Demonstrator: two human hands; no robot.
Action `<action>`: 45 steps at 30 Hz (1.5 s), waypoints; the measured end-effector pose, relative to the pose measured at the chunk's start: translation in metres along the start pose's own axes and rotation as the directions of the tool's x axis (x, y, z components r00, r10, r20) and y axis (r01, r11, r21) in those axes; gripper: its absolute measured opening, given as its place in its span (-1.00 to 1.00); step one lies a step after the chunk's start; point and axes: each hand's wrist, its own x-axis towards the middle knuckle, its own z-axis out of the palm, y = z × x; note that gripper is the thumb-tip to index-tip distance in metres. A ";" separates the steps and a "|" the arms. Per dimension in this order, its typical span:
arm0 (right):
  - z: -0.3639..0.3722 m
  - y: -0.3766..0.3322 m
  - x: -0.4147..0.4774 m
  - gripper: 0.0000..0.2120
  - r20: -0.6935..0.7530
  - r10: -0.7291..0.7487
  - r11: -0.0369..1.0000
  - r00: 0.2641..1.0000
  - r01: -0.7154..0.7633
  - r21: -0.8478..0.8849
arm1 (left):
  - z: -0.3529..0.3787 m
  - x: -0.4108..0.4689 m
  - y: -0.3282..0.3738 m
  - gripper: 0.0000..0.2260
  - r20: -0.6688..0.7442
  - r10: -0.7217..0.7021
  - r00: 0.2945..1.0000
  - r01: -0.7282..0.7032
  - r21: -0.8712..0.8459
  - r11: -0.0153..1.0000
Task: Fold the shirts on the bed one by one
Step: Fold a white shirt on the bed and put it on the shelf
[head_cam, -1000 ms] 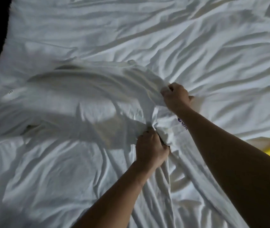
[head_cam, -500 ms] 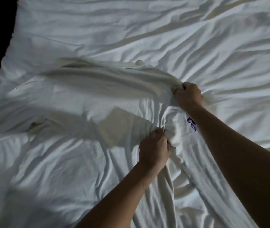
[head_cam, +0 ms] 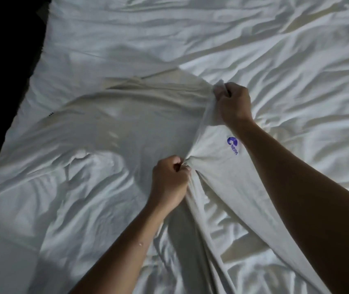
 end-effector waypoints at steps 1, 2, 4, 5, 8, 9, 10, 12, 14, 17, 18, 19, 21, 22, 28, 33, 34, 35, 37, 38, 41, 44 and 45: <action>0.011 -0.008 -0.001 -0.66 0.025 -0.009 1.000 1.000 0.009 -0.003 | -0.010 0.005 -0.007 -0.78 0.011 -0.042 0.999 0.043 -0.057 0.997; 0.022 -0.013 -0.001 -0.66 0.050 -0.019 1.000 0.999 0.020 -0.020 | -0.019 0.009 -0.014 -0.79 0.031 -0.088 0.996 0.091 -0.100 0.991; 0.045 -0.018 -0.005 -0.75 0.102 -0.017 0.995 0.995 0.027 -0.100 | -0.030 0.014 -0.025 -0.80 0.089 -0.167 0.982 0.179 -0.153 0.972; 0.055 -0.018 -0.008 -0.83 0.127 -0.003 0.987 0.992 0.023 -0.162 | -0.032 0.017 -0.031 -0.81 0.127 -0.187 0.974 0.208 -0.181 0.961; 0.075 -0.011 -0.033 -0.60 0.133 0.001 0.912 0.991 0.054 -0.407 | -0.033 0.028 -0.045 -0.91 0.231 -0.263 0.937 0.318 -0.249 0.915; 0.076 -0.007 -0.046 -0.53 0.100 -0.061 0.887 0.993 0.100 -0.450 | -0.032 0.033 -0.053 -0.94 0.248 -0.274 0.929 0.340 -0.282 0.897; 0.076 -0.002 -0.061 -0.52 0.070 -0.133 0.873 0.989 0.151 -0.463 | -0.030 0.037 -0.060 -0.94 0.261 -0.272 0.926 0.348 -0.313 0.884; 0.072 0.014 -0.094 -0.65 0.046 -0.236 0.867 0.971 0.231 -0.442 | -0.028 0.042 -0.075 -0.93 0.285 -0.263 0.922 0.356 -0.356 0.864; 0.068 0.034 -0.131 -0.80 0.026 -0.249 0.900 0.968 0.241 -0.362 | -0.026 0.044 -0.085 -0.92 0.334 -0.237 0.912 0.365 -0.403 0.839; 0.058 0.057 -0.195 -0.90 0.053 -0.191 0.946 0.980 0.199 -0.258 | -0.030 0.048 -0.088 -0.88 0.426 -0.211 0.880 0.404 -0.433 0.806; 0.054 0.063 -0.215 -0.92 0.078 -0.173 0.948 0.982 0.187 -0.258 | -0.032 0.050 -0.089 -0.87 0.447 -0.208 0.870 0.412 -0.424 0.807; 0.049 0.068 -0.233 -0.92 0.102 -0.149 0.949 0.984 0.172 -0.266 | -0.033 0.052 -0.088 -0.86 0.462 -0.210 0.862 0.420 -0.417 0.806; 0.037 0.077 -0.265 -0.90 0.120 -0.081 0.950 0.989 0.113 -0.292 | -0.032 0.052 -0.084 -0.88 0.448 -0.220 0.866 0.419 -0.411 0.810; 0.031 0.079 -0.278 -0.85 0.121 -0.048 0.943 0.992 0.085 -0.321 | -0.032 0.052 -0.083 -0.90 0.416 -0.223 0.882 0.397 -0.399 0.827; -0.004 0.078 -0.347 -0.69 0.131 0.032 0.848 0.991 0.043 -0.528 | -0.025 0.036 -0.081 -0.78 0.282 -0.227 0.932 0.333 -0.419 0.845; -0.017 0.079 -0.414 -0.77 0.112 -0.020 0.719 0.993 0.092 -0.689 | -0.023 0.001 -0.077 -0.80 0.220 -0.271 0.937 0.349 -0.568 0.746; -0.017 0.076 -0.426 -0.75 0.115 -0.034 0.703 0.993 0.105 -0.704 | -0.022 -0.008 -0.079 -0.73 0.211 -0.267 0.940 0.340 -0.586 0.735; -0.015 0.071 -0.437 -0.73 0.121 -0.040 0.687 0.992 0.115 -0.718 | -0.023 -0.020 -0.082 -0.68 0.217 -0.255 0.942 0.335 -0.597 0.729; -0.008 0.060 -0.454 -0.74 0.156 -0.030 0.669 0.987 0.136 -0.731 | -0.028 -0.052 -0.086 -0.68 0.241 -0.249 0.938 0.345 -0.589 0.731; -0.003 0.059 -0.462 -0.74 0.169 -0.025 0.668 0.985 0.143 -0.730 | -0.030 -0.066 -0.093 -0.71 0.252 -0.251 0.935 0.353 -0.568 0.744; 0.009 0.053 -0.485 -0.78 0.232 0.030 0.654 0.972 0.157 -0.740 | -0.044 -0.109 -0.120 -0.75 0.239 -0.277 0.931 0.356 -0.413 0.838; 0.016 0.047 -0.504 -0.73 0.384 0.185 0.717 0.905 0.142 -0.682 | -0.052 -0.145 -0.152 -0.55 0.260 -0.313 0.914 0.379 -0.264 0.887; 0.016 0.048 -0.508 -0.70 0.411 0.222 0.747 0.884 0.117 -0.655 | -0.052 -0.154 -0.164 -0.53 0.255 -0.309 0.916 0.370 -0.245 0.896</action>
